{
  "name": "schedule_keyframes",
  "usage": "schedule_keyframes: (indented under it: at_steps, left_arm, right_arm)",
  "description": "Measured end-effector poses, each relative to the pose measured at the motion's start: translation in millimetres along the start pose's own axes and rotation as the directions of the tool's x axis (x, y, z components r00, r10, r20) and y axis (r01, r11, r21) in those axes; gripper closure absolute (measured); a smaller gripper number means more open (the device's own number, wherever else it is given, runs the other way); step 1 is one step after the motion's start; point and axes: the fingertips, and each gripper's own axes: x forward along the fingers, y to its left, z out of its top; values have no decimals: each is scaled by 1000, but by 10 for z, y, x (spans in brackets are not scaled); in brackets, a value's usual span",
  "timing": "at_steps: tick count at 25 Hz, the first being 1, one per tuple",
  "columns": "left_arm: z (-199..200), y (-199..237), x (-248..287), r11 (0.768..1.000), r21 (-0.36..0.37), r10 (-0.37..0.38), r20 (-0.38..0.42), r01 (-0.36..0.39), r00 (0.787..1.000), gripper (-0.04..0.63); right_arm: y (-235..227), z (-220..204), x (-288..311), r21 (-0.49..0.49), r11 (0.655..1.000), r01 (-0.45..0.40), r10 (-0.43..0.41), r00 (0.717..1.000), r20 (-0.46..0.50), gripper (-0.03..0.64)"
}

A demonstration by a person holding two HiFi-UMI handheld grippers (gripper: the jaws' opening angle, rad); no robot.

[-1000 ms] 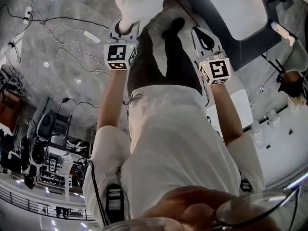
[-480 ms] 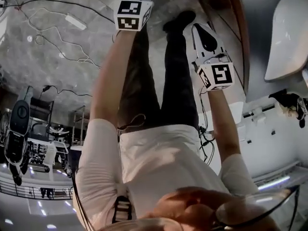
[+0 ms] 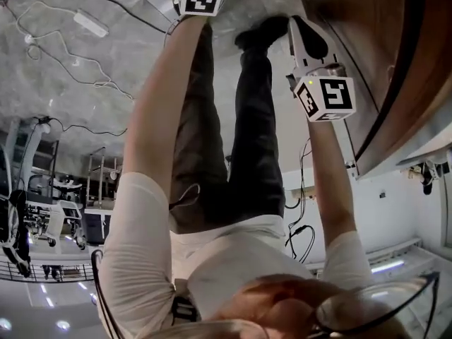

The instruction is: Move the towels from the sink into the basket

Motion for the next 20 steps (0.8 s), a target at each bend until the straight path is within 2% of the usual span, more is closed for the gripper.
schedule_keyframes:
  at_steps: [4,9,14,17,20]
  left_arm:
    - [-141,27,-66,1000,-10,6,-30,-6,1000,204]
    - [-24,-46,-436,999,-35,-11,-36,10,999,204]
    - [395,-165,-966,999,-39,-18,26,19,999,206]
    - [698,-406,-1446,998,-39,-44,58,46,997,210]
    - [946,-746,-2072,997,-29,-65,78,68,995,269]
  right_arm:
    - [-26,-38,53,-12,1000,-6,6,1000,-11,620]
    - [56,80,-71,-14,1000,0,-1,1000,-2,620]
    - [309,444,-318,-49,999,-11,13,999,50,620]
    - [518,716,-643,-85,996,-16,22,997,69,620]
    - [728,1006,-1145,-101,995,-11,20,996,85,620]
